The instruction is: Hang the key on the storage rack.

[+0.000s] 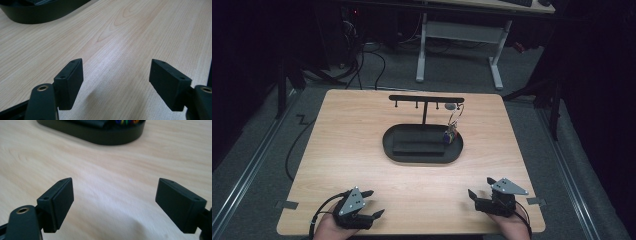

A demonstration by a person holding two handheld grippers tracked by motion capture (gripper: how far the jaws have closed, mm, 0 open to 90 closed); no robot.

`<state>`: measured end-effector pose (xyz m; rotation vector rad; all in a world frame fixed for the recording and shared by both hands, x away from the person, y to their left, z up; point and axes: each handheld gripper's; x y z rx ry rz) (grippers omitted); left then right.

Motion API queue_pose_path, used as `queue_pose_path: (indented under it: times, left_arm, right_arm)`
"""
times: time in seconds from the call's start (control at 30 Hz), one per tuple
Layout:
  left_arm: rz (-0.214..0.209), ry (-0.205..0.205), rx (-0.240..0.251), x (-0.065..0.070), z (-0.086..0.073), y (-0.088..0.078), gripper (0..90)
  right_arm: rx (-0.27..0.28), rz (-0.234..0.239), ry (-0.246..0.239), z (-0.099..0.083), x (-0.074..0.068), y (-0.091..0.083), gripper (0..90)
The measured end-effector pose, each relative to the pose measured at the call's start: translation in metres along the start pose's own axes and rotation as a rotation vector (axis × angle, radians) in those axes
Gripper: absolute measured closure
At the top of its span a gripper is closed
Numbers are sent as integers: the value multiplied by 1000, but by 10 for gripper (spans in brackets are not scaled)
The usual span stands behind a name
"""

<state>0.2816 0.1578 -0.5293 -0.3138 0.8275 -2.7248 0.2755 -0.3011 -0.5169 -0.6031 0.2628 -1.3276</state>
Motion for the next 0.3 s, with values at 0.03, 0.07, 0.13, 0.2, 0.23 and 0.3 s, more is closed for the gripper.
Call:
queue_pose_path:
  times: [0.03, 0.07, 0.13, 0.2, 0.23, 0.3]
  left_arm:
    - [1, 3, -3, 0, 0, 1, 279]
    - [4, 3, -5, 0, 1, 1, 280]
    - [6, -1, -5, -1, 1, 1, 279]
    - [10, 2, -10, 0, 1, 2, 280]
    - [10, 5, -20, 1, 2, 1, 282]
    - [13, -4, -39, 1, 3, 1, 291]
  right_arm:
    - [0, -13, 0, -4, 2, 0, 152]
    - [-14, -15, 8, -8, 4, 1, 151]
    - [-16, -17, 25, -7, 7, 1, 151]
    - [7, -23, 41, -5, 8, 1, 151]
    - [9, -21, 45, -4, 8, 0, 151]
    - [15, -10, 68, -4, 8, 0, 151]
Point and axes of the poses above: each handheld gripper's, and its own axes: y roughly forward along the jaws, z roughly out of its top, x roughly to its right, and after that the axes turned 15 degrees about -z, right-handed
